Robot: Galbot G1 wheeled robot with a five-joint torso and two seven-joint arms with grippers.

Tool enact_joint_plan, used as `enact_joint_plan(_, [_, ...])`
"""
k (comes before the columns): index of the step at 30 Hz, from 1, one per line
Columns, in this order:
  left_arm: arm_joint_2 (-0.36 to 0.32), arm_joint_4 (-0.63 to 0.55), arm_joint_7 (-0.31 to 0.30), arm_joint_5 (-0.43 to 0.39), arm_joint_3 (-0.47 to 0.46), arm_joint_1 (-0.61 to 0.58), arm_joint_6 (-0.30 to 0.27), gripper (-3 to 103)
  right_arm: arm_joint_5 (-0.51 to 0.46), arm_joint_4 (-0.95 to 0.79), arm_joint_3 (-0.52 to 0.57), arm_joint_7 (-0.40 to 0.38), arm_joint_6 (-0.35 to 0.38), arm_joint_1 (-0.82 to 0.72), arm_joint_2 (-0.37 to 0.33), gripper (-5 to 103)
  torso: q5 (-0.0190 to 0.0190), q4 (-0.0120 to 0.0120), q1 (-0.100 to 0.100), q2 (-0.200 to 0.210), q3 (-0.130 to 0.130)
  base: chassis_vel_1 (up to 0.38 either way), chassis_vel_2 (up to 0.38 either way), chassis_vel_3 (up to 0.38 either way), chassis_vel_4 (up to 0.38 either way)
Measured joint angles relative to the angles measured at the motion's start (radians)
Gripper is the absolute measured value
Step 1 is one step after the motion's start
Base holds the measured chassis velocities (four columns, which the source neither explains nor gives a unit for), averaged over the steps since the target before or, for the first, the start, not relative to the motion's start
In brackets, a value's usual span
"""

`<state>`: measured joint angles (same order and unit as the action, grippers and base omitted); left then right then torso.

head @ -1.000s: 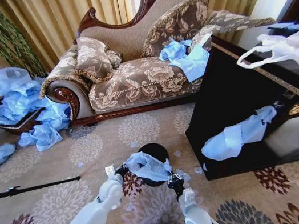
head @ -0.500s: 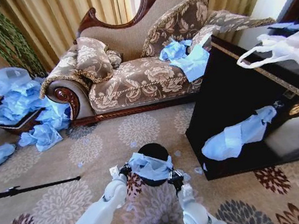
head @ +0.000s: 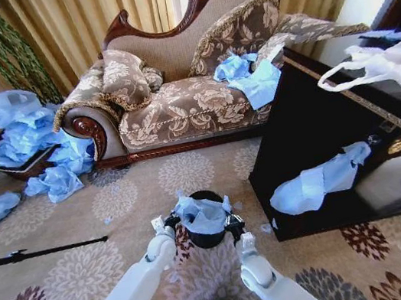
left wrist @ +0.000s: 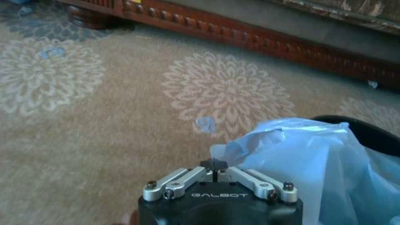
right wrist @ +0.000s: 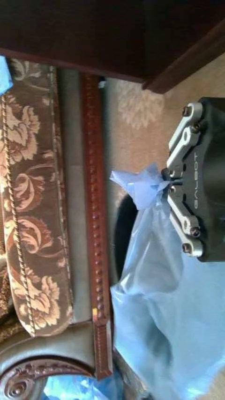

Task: Place a garbage bag over the trash bin.

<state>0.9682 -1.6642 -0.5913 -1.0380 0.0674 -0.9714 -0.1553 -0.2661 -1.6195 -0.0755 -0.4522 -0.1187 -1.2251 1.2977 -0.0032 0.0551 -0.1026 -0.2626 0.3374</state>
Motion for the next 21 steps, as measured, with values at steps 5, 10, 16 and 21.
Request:
enact_joint_plan(5, [-0.034, -0.055, -0.002, -0.009, -0.01, -0.049, -0.007, 0, 0.009, -0.055, 0.002, -0.001, 0.001, -0.077, -0.02, 0, -0.0002, 0.0003, 0.0, 0.0, 0.0, 0.0, 0.0, 0.0, 0.0])
enact_joint_plan(10, [-0.03, -0.029, 0.005, 0.006, -0.011, -0.057, -0.006, 0, 0.034, 0.008, 0.0, 0.001, -0.017, -0.072, 0.012, 0, -0.0002, 0.0001, 0.0, 0.0, 0.0, 0.0, 0.0, 0.0, 0.0])
enact_joint_plan(16, [0.009, 0.049, 0.036, 0.041, 0.014, -0.023, 0.022, 0, 0.048, 0.126, 0.007, 0.001, -0.047, -0.018, 0.048, 0, -0.0003, 0.0002, 0.0, 0.0, 0.0, 0.0, 0.0, 0.0, 0.0])
enact_joint_plan(21, [0.037, 0.093, 0.049, 0.051, 0.025, 0.006, 0.04, 0, 0.065, 0.179, 0.017, -0.002, -0.065, 0.014, 0.07, 0, -0.0001, 0.0001, 0.0, 0.0, 0.0, 0.0, 0.0, 0.0, 0.0])
